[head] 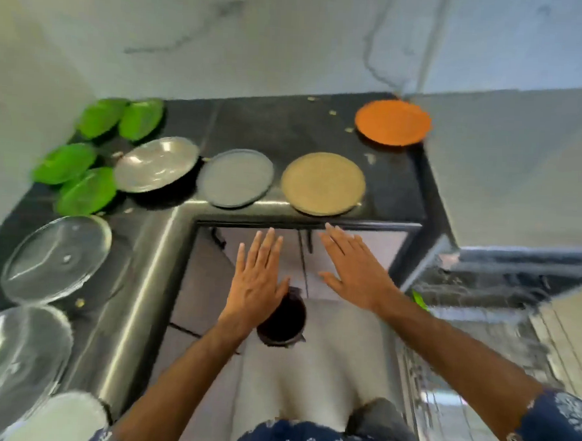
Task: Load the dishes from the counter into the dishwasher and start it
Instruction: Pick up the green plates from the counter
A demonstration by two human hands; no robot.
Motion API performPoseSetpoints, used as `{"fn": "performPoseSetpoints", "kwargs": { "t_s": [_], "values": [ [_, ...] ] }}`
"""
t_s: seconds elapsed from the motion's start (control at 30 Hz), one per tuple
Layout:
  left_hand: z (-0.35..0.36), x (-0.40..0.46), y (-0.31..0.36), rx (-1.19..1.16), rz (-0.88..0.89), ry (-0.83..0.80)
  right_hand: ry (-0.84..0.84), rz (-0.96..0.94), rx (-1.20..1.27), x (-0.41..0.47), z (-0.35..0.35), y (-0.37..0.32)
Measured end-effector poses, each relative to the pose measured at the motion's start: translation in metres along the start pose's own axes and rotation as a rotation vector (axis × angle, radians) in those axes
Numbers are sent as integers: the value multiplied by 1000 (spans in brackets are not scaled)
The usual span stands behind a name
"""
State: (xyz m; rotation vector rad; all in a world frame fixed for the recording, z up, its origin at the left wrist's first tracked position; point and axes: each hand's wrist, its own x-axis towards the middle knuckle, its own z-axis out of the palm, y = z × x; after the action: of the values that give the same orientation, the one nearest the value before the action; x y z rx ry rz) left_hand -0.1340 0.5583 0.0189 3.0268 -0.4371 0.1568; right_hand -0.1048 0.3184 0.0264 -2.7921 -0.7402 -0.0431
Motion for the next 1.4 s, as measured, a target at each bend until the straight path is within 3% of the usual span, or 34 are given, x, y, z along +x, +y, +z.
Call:
{"fn": "performPoseSetpoints", "kwargs": {
  "t_s": [0.33,0.57,0.8,1.0,1.13,1.4],
  "values": [
    [-19,13,-173,-71,-443,40,-39,-300,-47,217,-22,-82],
    [21,54,-245,-79,-660,12,-155,-444,15,371,-9,-91],
    [52,87,-293,-130,-824,26,-284,-460,128,527,21,-120],
    [65,90,-303,-60,-837,68,-402,-369,172,652,75,-156],
    [64,89,-304,-74,-852,77,-480,-178,251,712,106,-174],
    [61,89,-303,-104,-870,75,-375,88,448,791,163,-163]
  ]
}}
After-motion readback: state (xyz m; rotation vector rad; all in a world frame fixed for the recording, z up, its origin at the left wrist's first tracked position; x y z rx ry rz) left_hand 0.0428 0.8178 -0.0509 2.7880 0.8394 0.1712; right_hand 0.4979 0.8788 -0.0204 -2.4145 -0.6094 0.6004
